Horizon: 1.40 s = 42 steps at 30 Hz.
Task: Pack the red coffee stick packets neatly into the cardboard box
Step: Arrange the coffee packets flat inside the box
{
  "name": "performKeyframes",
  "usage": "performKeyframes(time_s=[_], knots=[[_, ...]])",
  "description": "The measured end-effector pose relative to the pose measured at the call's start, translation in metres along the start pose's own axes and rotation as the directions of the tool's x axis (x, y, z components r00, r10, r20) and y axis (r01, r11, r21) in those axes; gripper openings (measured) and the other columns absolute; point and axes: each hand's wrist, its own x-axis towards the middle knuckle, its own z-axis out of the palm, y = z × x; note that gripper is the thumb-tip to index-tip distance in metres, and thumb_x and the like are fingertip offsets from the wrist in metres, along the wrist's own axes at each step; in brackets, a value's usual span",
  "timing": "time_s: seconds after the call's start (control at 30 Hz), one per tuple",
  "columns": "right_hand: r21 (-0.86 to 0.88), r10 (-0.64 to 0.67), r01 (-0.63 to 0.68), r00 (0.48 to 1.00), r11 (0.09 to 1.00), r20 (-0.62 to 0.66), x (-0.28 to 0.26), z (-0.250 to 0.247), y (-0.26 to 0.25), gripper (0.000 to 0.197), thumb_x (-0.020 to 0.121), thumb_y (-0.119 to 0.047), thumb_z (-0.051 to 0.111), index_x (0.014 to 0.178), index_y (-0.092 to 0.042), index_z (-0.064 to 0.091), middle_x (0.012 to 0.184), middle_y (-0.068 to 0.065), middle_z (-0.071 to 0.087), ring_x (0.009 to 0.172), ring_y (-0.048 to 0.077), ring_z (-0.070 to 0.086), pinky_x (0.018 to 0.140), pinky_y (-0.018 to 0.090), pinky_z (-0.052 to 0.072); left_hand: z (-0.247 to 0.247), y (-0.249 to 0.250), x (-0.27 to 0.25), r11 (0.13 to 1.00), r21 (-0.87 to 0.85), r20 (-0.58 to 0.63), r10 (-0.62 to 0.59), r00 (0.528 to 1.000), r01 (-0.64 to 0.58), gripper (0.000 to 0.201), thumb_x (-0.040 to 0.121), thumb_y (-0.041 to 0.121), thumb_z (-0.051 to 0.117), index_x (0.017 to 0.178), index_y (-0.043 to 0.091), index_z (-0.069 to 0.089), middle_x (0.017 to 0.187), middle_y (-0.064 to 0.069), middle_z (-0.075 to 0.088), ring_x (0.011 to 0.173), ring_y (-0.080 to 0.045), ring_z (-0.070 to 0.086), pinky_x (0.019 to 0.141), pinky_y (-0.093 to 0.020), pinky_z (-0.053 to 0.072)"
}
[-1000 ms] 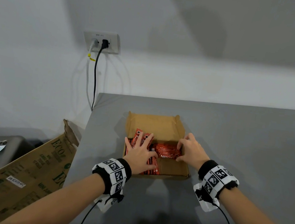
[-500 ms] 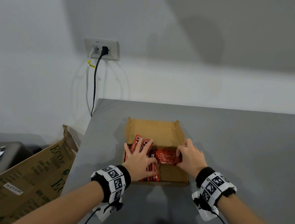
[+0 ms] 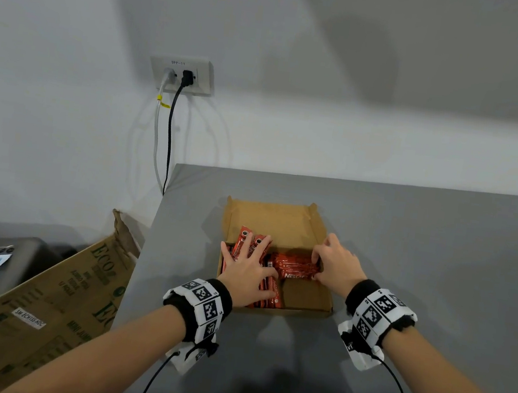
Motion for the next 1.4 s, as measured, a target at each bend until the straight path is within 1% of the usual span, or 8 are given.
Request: performKeyframes(time_s=[0.27,0.47,0.57,0.63,0.77,1.0,1.13,1.4], knots=[[0.097,0.008,-0.004,0.999,0.995,-0.041,0.000,0.007,0.004,0.019,0.078,-0.008,0.068,0.092,-0.014,0.058,0.111,0.003,0.038,0.087,0.023,0.054,0.076,0.034,0.051,-0.002,0.001,-0.001,1.000,-0.005,0.004,0.001,1.000,-0.001,0.041,0.089,0.054,0.050,0.126,0.036,0.051,0.157,-0.002,-0.013,0.141,-0.038,-0.020,0.098,-0.077,-0.004],[0.033,0.002,-0.003,1.000,0.999,0.015,-0.001,0.002,0.004,0.022,0.079,-0.023,0.068,0.098,-0.020,0.057,0.112,0.001,0.037,0.096,0.019,0.049,0.089,0.039,0.047,0.000,0.000,0.000,1.000,0.003,0.001,-0.001,1.000,0.001,0.041,0.089,0.054,0.049,0.126,0.036,0.050,0.157,-0.002,-0.013,0.141,-0.038,-0.021,0.099,-0.077,-0.004],[-0.018,-0.042,0.039,0.986,0.999,-0.163,-0.007,0.001,-0.004,0.018,0.081,-0.028,0.060,0.097,-0.019,0.058,0.108,0.000,0.041,0.103,0.018,0.041,0.090,0.036,0.040,0.000,0.001,0.000,1.000,-0.004,0.007,-0.004,1.000,0.004,0.042,0.089,0.054,0.049,0.127,0.036,0.050,0.157,-0.002,-0.013,0.141,-0.038,-0.021,0.098,-0.077,-0.004],[0.028,-0.099,0.109,0.967,0.994,-0.234,-0.014,0.005,-0.019,0.013,0.086,-0.026,0.055,0.090,-0.015,0.061,0.100,0.000,0.051,0.095,0.018,0.049,0.083,0.032,0.044,-0.001,0.001,-0.001,1.000,-0.005,0.010,-0.008,1.000,0.008,0.043,0.089,0.053,0.049,0.128,0.034,0.049,0.157,-0.002,-0.014,0.141,-0.038,-0.021,0.098,-0.077,-0.004],[0.076,-0.095,0.095,0.996,0.993,-0.003,-0.022,0.019,-0.043,0.023,0.091,-0.030,0.051,0.088,-0.013,0.065,0.093,0.002,0.066,0.086,0.019,0.063,0.075,0.031,0.052,-0.002,0.001,-0.002,1.000,0.013,0.007,-0.014,1.000,0.014,0.042,0.090,0.046,0.049,0.129,0.030,0.050,0.157,-0.003,-0.014,0.141,-0.038,-0.020,0.098,-0.077,-0.002],[-0.019,-0.040,0.039,0.999,0.999,-0.016,-0.022,0.017,-0.029,0.021,0.089,-0.031,0.054,0.099,-0.013,0.057,0.105,0.005,0.061,0.097,0.028,0.060,0.078,0.036,0.049,-0.002,0.001,-0.002,1.000,-0.005,0.001,-0.008,1.000,0.008,0.042,0.090,0.052,0.049,0.129,0.035,0.049,0.157,-0.003,-0.013,0.141,-0.038,-0.019,0.099,-0.076,-0.003],[-0.134,-0.044,0.042,0.999,0.990,-0.009,-0.017,0.017,-0.027,0.015,0.090,-0.010,0.048,0.096,-0.015,0.061,0.104,0.004,0.063,0.097,0.027,0.060,0.077,0.035,0.049,-0.001,0.001,-0.002,1.000,0.004,0.000,-0.008,1.000,0.008,0.043,0.089,0.053,0.049,0.129,0.036,0.049,0.157,-0.003,-0.013,0.141,-0.038,-0.019,0.099,-0.076,-0.003],[-0.130,-0.093,0.091,0.996,0.987,-0.006,-0.007,0.016,-0.024,0.019,0.089,-0.007,0.047,0.094,-0.017,0.063,0.104,0.003,0.064,0.099,0.025,0.058,0.080,0.036,0.049,-0.002,0.000,-0.003,1.000,0.006,-0.005,0.007,1.000,-0.007,0.039,0.090,0.051,0.049,0.125,0.034,0.046,0.157,-0.004,-0.012,0.141,-0.039,-0.018,0.098,-0.078,-0.002]])
